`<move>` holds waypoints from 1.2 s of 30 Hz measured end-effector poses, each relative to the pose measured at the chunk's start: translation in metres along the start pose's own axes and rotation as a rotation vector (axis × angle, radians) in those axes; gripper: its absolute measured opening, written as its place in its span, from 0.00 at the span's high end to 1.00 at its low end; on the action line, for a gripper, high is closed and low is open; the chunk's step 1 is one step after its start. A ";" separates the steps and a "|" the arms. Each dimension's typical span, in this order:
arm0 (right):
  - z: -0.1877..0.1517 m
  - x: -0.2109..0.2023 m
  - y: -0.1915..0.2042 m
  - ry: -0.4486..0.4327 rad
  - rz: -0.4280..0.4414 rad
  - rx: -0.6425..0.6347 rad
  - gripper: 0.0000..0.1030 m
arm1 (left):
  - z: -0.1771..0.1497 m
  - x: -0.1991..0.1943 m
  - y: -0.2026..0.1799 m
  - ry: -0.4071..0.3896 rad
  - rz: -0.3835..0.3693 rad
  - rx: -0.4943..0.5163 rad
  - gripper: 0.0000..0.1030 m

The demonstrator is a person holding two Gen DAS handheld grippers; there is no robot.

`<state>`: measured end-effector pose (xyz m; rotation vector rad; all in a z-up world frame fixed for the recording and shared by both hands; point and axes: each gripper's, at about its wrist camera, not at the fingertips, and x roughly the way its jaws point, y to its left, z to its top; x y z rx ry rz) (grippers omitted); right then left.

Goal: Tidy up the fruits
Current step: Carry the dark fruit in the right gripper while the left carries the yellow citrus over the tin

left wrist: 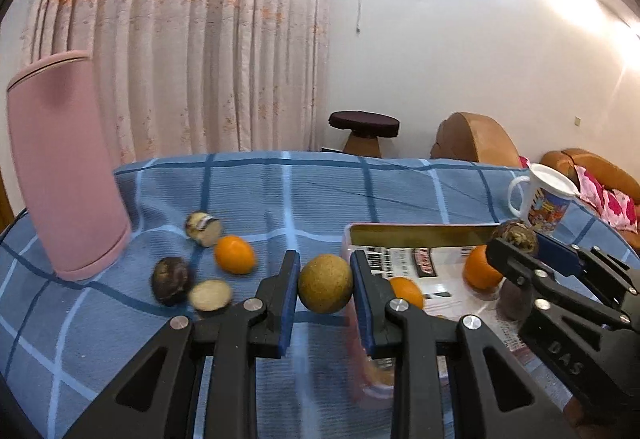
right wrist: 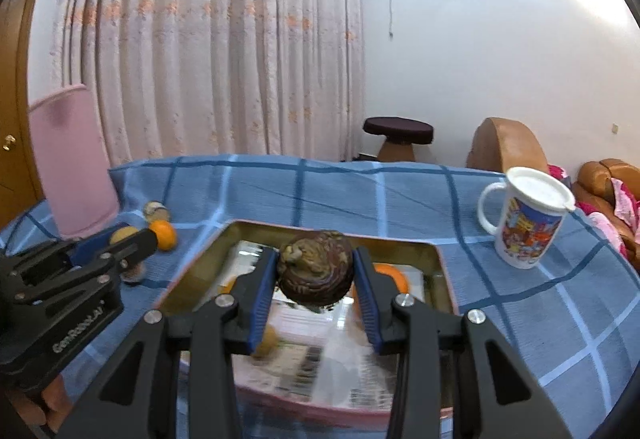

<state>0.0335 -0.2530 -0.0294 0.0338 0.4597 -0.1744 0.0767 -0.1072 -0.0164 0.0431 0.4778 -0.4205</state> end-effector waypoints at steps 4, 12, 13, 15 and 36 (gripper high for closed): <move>0.001 0.005 -0.016 0.017 -0.020 0.023 0.60 | 0.001 0.005 -0.019 0.004 -0.021 0.032 0.73; 0.001 0.015 -0.037 0.066 -0.029 0.043 0.60 | 0.003 0.023 -0.045 0.065 -0.046 0.056 0.73; 0.001 0.017 -0.039 0.074 -0.027 0.045 0.60 | 0.003 0.025 -0.048 0.071 -0.047 0.058 0.73; 0.002 0.022 -0.042 0.099 -0.018 0.044 0.60 | 0.003 0.030 -0.055 0.090 -0.046 0.073 0.73; -0.001 0.042 -0.047 0.200 0.022 0.065 0.59 | 0.002 0.057 -0.070 0.207 -0.031 0.108 0.73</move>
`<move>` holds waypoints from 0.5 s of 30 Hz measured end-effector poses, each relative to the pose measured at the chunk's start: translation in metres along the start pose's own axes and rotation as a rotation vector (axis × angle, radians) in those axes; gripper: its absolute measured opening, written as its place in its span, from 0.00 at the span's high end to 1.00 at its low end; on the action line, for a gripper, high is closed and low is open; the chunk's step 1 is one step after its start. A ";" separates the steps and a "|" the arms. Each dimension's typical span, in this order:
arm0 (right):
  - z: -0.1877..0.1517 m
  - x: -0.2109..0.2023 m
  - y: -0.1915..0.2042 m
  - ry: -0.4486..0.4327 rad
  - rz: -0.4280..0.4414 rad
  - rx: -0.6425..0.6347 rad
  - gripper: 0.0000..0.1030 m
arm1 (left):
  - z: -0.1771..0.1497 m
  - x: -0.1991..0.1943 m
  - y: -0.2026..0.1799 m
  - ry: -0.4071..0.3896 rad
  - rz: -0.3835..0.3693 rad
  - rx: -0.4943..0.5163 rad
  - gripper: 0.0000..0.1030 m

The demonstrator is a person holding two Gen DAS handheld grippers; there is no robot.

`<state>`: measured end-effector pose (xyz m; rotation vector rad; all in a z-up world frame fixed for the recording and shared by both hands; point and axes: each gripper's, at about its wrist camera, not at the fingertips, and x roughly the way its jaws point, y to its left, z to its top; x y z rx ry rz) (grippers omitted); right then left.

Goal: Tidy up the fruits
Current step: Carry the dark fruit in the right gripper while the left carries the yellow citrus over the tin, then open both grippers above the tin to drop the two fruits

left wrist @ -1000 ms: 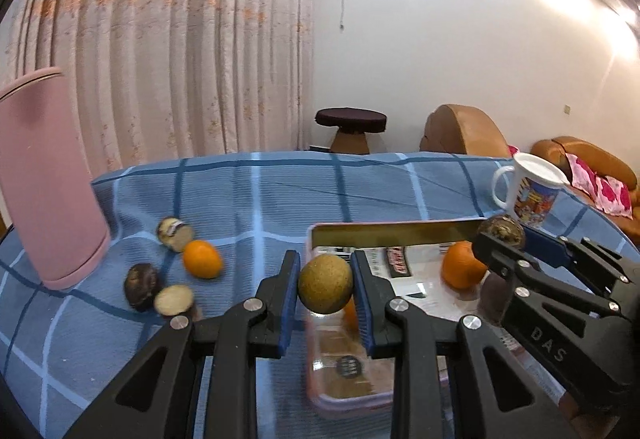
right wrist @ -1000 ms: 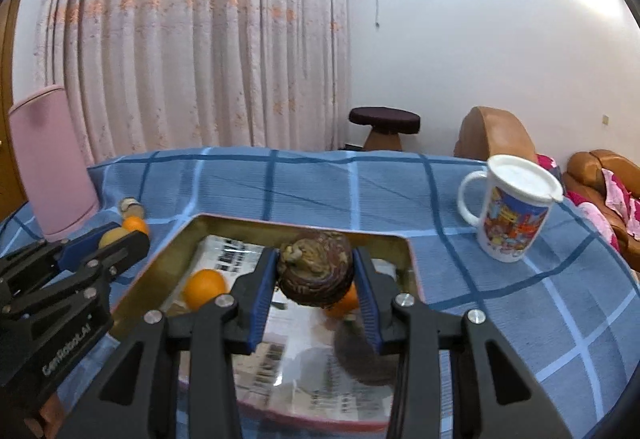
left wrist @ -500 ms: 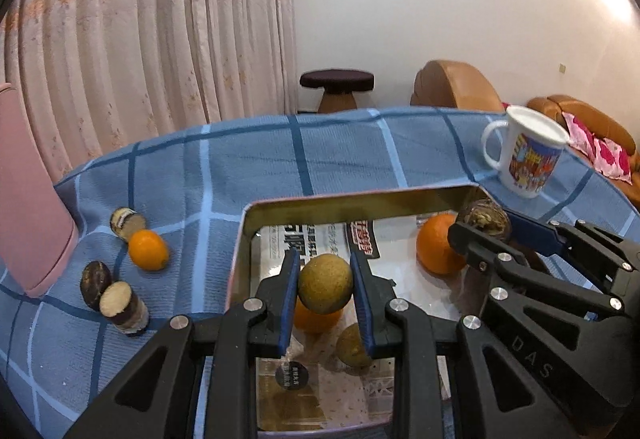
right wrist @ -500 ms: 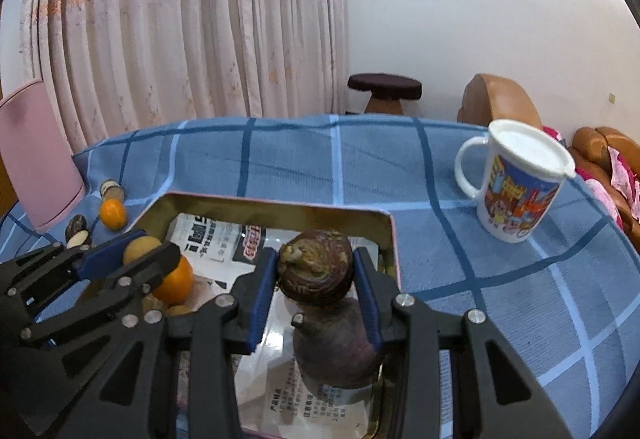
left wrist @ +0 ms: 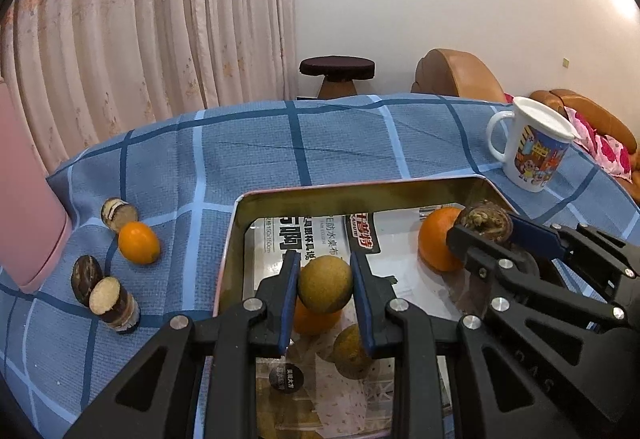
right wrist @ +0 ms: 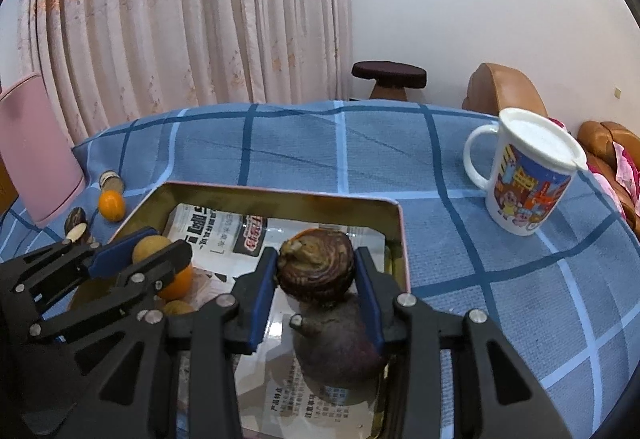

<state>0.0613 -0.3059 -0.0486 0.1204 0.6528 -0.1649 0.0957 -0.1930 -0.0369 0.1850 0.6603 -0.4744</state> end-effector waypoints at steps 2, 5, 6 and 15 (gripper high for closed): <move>0.000 0.000 -0.001 0.000 0.004 0.008 0.59 | 0.000 0.000 -0.001 0.000 -0.004 0.006 0.73; 0.000 -0.001 -0.003 -0.005 0.013 0.020 0.59 | 0.000 -0.001 0.000 0.000 -0.015 0.001 0.73; 0.000 -0.002 -0.003 -0.010 0.019 0.024 0.59 | 0.000 0.000 0.001 0.004 -0.017 -0.004 0.72; -0.001 -0.007 -0.011 -0.032 0.129 0.085 0.49 | -0.001 -0.003 0.013 -0.002 -0.055 -0.064 0.69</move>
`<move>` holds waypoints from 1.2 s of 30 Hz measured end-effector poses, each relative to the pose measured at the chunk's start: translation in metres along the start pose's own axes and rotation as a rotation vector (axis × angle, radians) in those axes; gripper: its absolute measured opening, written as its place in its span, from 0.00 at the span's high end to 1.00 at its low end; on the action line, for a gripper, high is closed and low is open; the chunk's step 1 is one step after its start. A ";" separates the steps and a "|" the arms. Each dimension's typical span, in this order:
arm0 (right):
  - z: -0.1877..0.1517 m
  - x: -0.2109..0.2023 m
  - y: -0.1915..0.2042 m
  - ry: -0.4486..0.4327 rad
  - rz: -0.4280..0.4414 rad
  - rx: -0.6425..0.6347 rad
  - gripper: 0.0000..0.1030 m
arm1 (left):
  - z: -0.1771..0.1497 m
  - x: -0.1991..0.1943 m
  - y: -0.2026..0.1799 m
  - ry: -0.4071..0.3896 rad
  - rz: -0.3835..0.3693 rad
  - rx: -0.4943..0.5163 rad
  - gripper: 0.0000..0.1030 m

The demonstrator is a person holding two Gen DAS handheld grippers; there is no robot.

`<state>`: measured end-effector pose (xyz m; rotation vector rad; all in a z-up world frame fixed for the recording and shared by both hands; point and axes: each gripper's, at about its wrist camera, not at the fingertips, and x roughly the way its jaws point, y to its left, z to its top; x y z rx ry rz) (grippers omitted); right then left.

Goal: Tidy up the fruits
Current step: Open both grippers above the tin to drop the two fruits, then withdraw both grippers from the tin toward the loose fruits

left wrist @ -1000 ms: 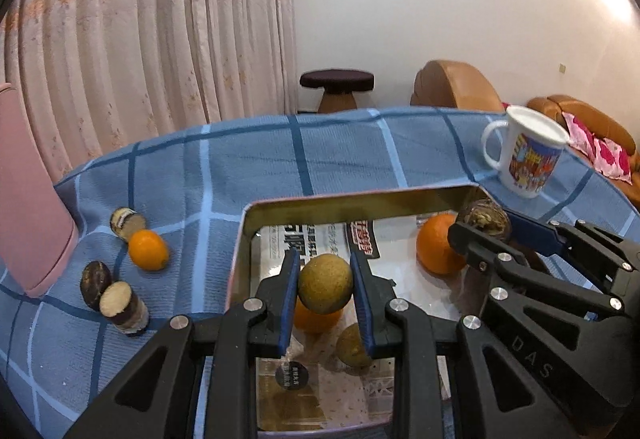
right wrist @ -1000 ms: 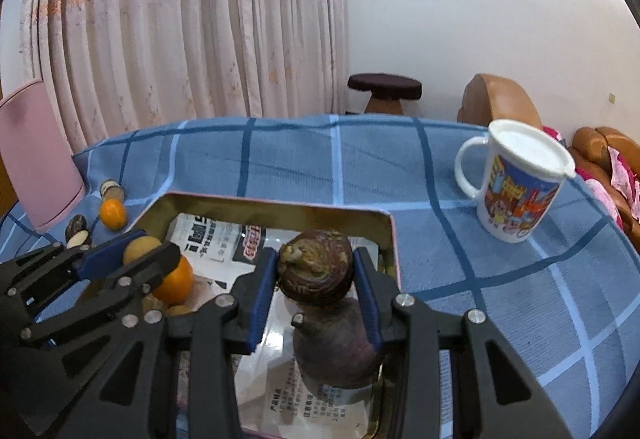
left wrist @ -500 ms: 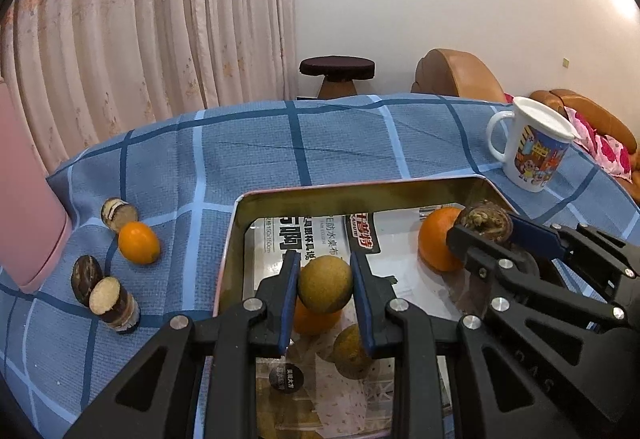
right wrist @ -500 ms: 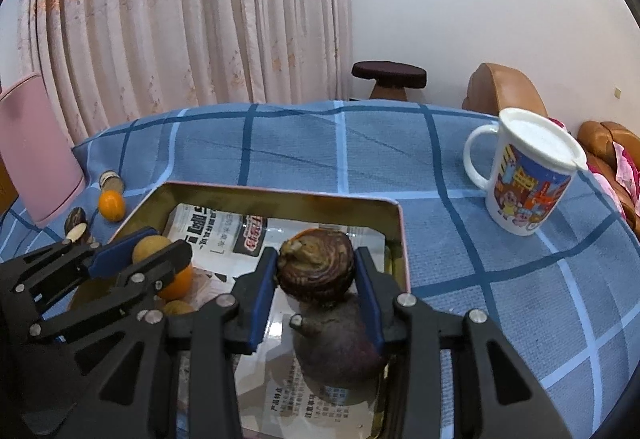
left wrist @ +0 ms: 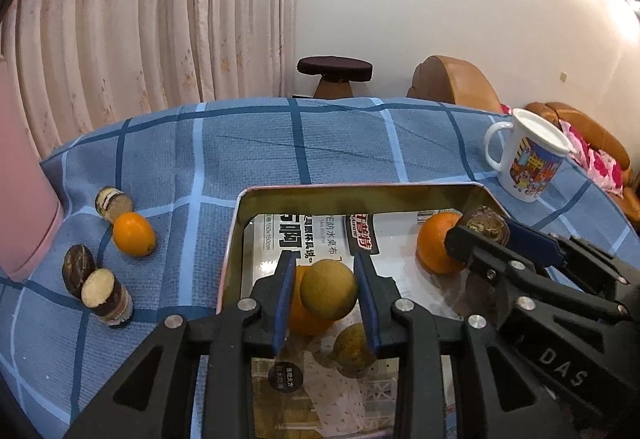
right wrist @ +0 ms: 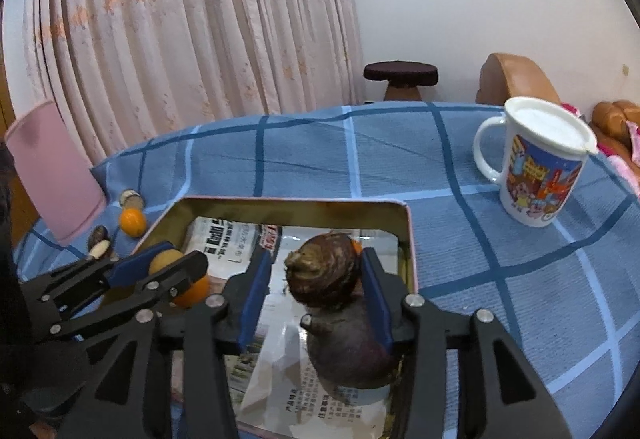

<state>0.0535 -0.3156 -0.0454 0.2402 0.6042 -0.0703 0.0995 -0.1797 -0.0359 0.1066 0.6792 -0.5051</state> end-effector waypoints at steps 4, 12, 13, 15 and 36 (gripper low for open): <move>0.001 -0.002 -0.007 -0.001 0.062 0.042 0.39 | 0.000 -0.003 0.004 -0.007 -0.012 -0.011 0.67; 0.004 -0.023 -0.010 -0.103 0.108 0.080 0.10 | -0.003 -0.025 -0.020 -0.135 0.028 0.141 0.28; 0.005 -0.026 -0.011 -0.119 0.103 0.087 0.10 | -0.004 -0.025 -0.021 -0.135 0.028 0.145 0.28; 0.006 -0.034 -0.016 -0.166 0.087 0.113 0.10 | -0.002 -0.025 -0.018 -0.138 0.035 0.125 0.28; -0.001 -0.069 -0.017 -0.437 -0.262 0.114 0.01 | -0.001 -0.049 0.086 -0.254 0.319 -0.216 0.27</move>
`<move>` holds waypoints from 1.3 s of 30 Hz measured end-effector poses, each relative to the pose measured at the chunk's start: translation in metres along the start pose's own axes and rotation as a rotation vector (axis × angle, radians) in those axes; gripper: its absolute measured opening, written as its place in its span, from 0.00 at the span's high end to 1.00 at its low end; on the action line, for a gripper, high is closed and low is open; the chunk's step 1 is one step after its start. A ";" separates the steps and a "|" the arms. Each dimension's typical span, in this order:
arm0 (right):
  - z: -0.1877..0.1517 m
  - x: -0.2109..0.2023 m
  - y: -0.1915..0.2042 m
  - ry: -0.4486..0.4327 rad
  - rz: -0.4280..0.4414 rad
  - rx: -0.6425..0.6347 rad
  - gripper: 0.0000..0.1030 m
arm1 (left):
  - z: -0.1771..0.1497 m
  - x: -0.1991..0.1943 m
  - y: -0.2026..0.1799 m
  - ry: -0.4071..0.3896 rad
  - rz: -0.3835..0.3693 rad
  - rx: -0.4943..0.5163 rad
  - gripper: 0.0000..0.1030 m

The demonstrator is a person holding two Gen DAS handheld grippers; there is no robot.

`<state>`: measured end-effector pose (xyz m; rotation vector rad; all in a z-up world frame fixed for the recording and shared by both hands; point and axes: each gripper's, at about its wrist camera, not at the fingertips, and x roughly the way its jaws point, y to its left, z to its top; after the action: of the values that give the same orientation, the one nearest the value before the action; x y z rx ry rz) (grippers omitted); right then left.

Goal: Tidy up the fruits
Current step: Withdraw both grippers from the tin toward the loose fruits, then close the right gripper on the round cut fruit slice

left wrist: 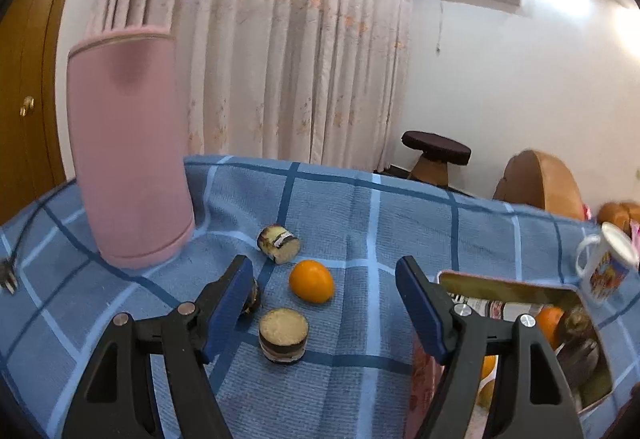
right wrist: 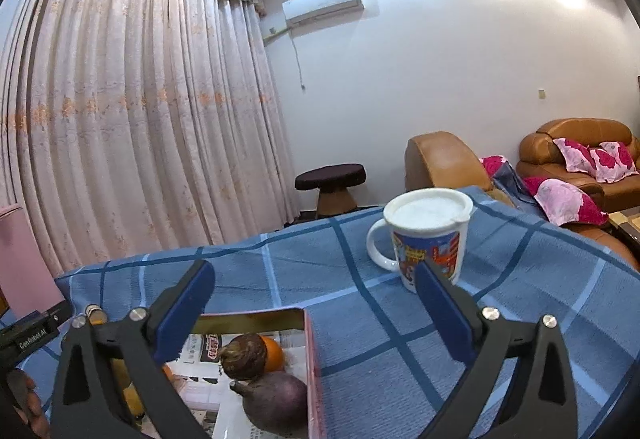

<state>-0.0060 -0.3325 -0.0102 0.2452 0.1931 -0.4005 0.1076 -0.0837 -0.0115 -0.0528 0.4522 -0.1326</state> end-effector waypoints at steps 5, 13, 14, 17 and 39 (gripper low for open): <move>-0.004 0.000 0.009 0.017 -0.011 -0.030 0.01 | -0.005 -0.002 -0.009 -0.003 -0.027 0.067 0.27; -0.010 -0.003 0.027 0.028 -0.015 -0.033 0.01 | -0.008 -0.008 0.003 0.005 -0.032 0.056 0.27; -0.010 -0.003 0.029 0.030 -0.015 -0.034 0.01 | -0.008 -0.007 0.004 0.006 -0.035 0.057 0.27; -0.012 -0.002 0.039 0.048 -0.008 -0.032 0.01 | -0.008 -0.007 0.010 0.010 -0.046 0.059 0.27; -0.040 0.006 0.176 0.132 0.180 -0.198 0.11 | 0.011 0.031 0.129 0.097 0.197 0.043 0.27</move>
<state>0.0660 -0.1666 -0.0146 0.0923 0.3357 -0.1849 0.1547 0.0396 -0.0250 0.0409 0.5483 0.0489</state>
